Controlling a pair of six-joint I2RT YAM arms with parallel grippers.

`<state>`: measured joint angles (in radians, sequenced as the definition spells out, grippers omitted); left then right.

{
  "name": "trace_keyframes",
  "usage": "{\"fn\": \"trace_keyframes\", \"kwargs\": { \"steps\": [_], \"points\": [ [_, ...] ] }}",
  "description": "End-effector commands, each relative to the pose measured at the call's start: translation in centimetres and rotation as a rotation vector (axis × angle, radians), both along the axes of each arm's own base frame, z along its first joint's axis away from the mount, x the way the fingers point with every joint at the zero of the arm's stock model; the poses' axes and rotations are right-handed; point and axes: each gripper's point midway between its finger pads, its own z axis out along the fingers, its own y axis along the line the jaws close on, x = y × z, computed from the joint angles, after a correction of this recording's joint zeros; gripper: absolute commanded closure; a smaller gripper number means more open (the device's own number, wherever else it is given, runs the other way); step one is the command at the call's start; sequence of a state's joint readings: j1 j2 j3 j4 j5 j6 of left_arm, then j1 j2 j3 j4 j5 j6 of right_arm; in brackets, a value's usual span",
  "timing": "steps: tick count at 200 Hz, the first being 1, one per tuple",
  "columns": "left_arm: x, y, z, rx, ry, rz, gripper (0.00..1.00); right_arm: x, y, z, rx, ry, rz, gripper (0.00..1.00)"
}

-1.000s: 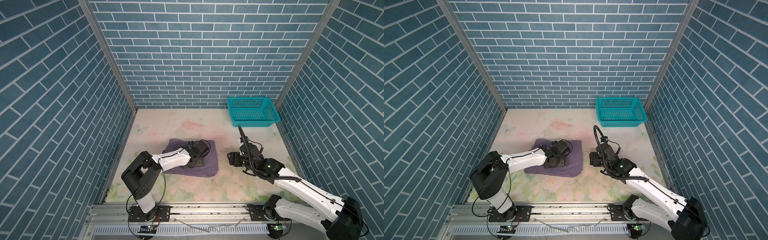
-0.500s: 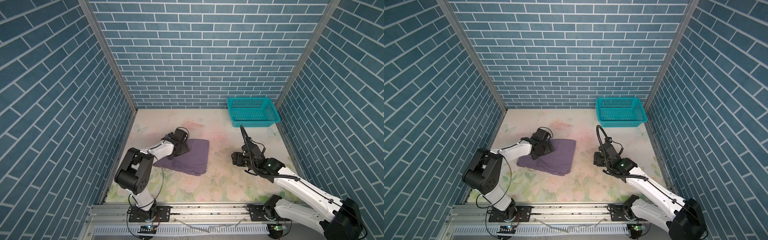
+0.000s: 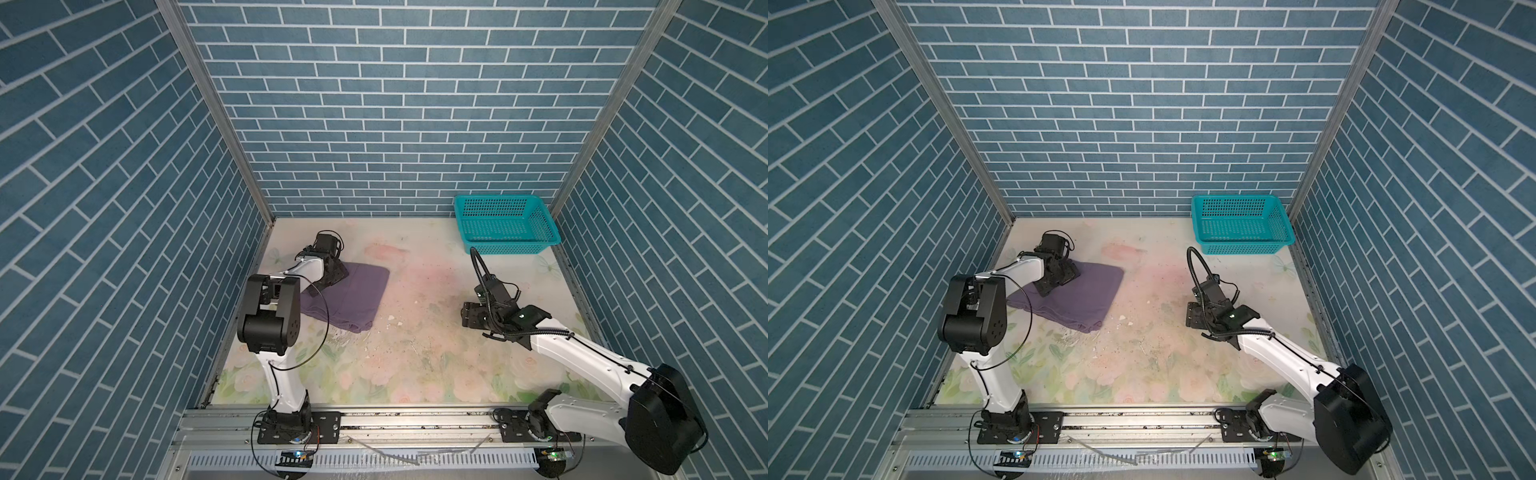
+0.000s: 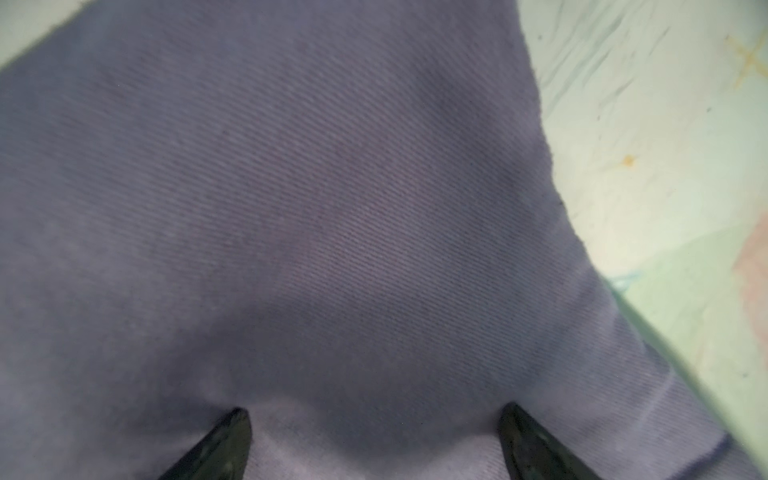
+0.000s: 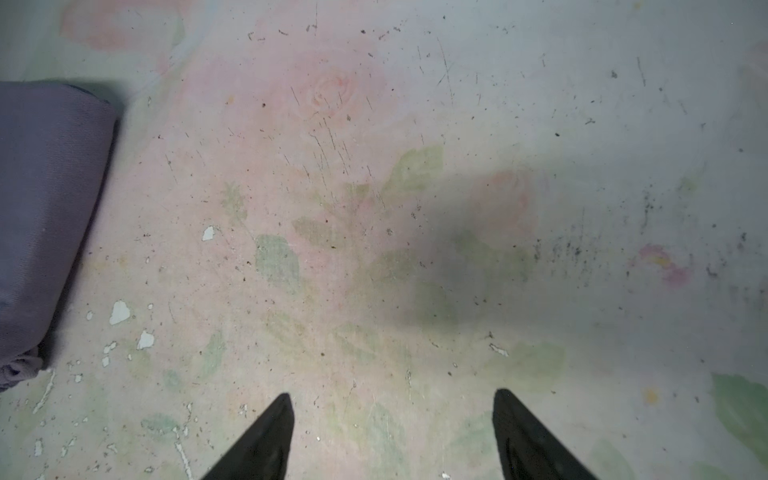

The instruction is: Fold and stack the trousers

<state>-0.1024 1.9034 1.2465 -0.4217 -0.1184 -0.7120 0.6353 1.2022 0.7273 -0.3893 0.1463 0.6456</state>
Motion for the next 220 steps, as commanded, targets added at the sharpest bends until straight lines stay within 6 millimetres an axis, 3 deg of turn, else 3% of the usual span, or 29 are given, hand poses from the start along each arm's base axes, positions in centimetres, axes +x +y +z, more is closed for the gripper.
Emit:
{"fn": "trace_keyframes", "kwargs": {
  "steps": [1,22,40,73,109,140,186,220],
  "points": [
    [-1.0,0.7,1.9,0.03,0.007,-0.008,0.05,1.1,1.4,2.1,0.051,-0.047,0.033,0.25],
    [-2.5,0.8,5.5,0.039,-0.062,-0.015,0.04,0.9,1.7,2.2,0.074,-0.046,0.049,0.26],
    [-5.1,0.8,7.8,0.063,-0.092,-0.025,0.05,0.4,1.9,2.3,0.092,-0.041,0.066,0.28],
    [-10.8,-0.4,8.5,0.069,-0.103,-0.057,0.11,-0.2,2.1,2.3,0.129,-0.048,0.08,0.29],
    [-15.0,-3.4,5.9,0.049,-0.063,-0.111,0.13,-0.4,2.5,2.6,0.159,-0.051,0.096,0.31],
    [-16.0,-5.0,2.4,-0.002,-0.012,-0.11,0.11,-0.7,2.7,2.5,0.174,-0.043,0.104,0.32],
    [-14.5,-6.6,-0.3,-0.038,0.023,-0.136,0.4,-1.2,2.0,2.2,0.161,-0.037,0.095,0.33],
    [-13.9,-7.8,-2.8,-0.066,0.067,-0.145,0.73,-1.1,1.9,1.9,0.145,-0.031,0.088,0.33]
  ]
}}
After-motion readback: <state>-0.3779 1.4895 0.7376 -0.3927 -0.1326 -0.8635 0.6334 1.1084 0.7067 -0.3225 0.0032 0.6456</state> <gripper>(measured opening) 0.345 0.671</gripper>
